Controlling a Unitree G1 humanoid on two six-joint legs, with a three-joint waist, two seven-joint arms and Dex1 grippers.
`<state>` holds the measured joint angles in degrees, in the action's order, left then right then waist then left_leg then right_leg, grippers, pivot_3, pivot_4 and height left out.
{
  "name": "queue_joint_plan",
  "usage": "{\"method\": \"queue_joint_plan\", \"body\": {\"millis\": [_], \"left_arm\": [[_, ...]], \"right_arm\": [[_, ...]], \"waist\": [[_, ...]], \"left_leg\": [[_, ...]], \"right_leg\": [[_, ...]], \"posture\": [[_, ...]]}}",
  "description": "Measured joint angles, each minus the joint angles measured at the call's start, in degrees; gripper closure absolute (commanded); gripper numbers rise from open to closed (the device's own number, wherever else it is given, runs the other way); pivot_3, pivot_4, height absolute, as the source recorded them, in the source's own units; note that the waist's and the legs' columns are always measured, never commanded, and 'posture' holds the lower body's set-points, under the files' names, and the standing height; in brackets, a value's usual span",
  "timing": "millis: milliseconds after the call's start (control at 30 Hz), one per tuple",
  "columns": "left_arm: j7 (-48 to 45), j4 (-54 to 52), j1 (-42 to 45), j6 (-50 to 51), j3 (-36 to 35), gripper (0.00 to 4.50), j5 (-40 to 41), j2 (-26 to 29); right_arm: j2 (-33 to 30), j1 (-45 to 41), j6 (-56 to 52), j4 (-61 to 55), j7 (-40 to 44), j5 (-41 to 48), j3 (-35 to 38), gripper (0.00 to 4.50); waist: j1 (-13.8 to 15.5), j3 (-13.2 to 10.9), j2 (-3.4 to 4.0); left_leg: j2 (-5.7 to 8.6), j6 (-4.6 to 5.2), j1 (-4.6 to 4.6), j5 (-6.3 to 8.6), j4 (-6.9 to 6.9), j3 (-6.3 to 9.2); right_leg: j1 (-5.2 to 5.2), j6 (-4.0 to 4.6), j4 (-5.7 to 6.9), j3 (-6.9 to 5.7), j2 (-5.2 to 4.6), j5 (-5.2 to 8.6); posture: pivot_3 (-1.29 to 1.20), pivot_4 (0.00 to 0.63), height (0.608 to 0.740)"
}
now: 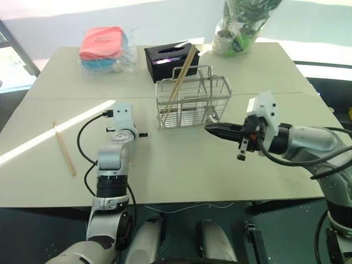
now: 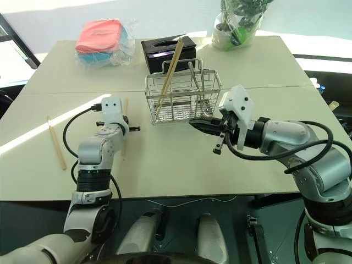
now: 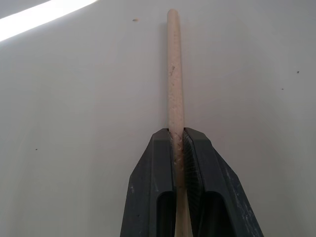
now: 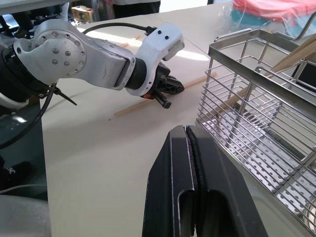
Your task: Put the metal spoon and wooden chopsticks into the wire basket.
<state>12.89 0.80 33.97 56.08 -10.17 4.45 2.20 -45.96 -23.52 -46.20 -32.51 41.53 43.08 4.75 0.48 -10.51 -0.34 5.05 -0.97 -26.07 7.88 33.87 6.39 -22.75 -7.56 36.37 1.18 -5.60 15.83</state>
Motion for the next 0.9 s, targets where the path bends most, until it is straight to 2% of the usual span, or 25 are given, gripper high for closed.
{"method": "queue_joint_plan", "body": {"millis": [133,300,400,600,767,900], "left_arm": [[-1.47,-0.6,-0.92,-0.51,-0.09,4.47,0.13,0.91],[-5.74,0.58,-2.86,-8.54,-0.82,4.47,1.18,4.14],[-10.32,0.76,-1.69,-15.5,-3.71,4.47,3.64,8.18],[-24.2,4.4,6.58,-32.01,-6.15,4.47,8.09,16.64],[-37.5,12.5,10.85,-47.09,-6.8,4.47,14.38,16.33],[-48.04,18.03,16.34,-49.82,-7.65,4.47,22.75,13.75]], "right_arm": [[0.0,0.0,0.36,0.27,0.05,-0.26,0.01,4.5],[0.25,0.01,0.68,0.85,0.23,-0.89,0.01,4.5],[1.52,0.05,0.76,1.24,-0.31,-0.86,0.04,4.5],[4.6,0.05,0.92,1.62,-2.78,-0.19,1.88,4.5],[6.91,-0.29,1.49,2.26,-6.36,0.48,5.33,4.5],[7.81,0.07,2.41,1.48,-8.82,0.37,6.19,4.5]], "waist": [[-0.16,0.02,0.02],[-0.05,-0.01,-0.02],[0.22,-0.04,-0.07],[0.68,-0.05,-0.09],[0.3,-0.05,-0.09],[0.19,-0.05,-0.1]], "left_leg": [[-0.01,0.0,0.1,0.01,-0.03,-0.02],[-0.02,-0.08,0.16,0.05,-0.09,-0.02],[-0.01,-0.08,0.05,0.05,-0.07,-0.01],[0.08,-0.07,-0.12,0.06,0.03,0.01],[0.06,0.03,-0.13,0.0,0.01,0.02],[0.06,0.05,-0.15,-0.01,0.02,0.03]], "right_leg": [[0.07,0.0,0.0,0.02,0.0,0.0],[0.08,0.03,0.0,0.04,0.0,0.01],[0.0,0.04,0.0,0.04,-0.01,0.01],[0.0,0.05,-0.09,-0.02,-0.08,0.01],[-0.04,0.05,-0.1,-0.02,-0.06,0.0],[-0.03,0.03,-0.1,-0.03,-0.06,-0.01]], "posture": [[0.0,0.15,0.74],[0.0,0.15,0.74],[0.0,0.15,0.74],[0.0,0.15,0.74],[0.0,0.15,0.74],[0.0,0.15,0.74]]}}
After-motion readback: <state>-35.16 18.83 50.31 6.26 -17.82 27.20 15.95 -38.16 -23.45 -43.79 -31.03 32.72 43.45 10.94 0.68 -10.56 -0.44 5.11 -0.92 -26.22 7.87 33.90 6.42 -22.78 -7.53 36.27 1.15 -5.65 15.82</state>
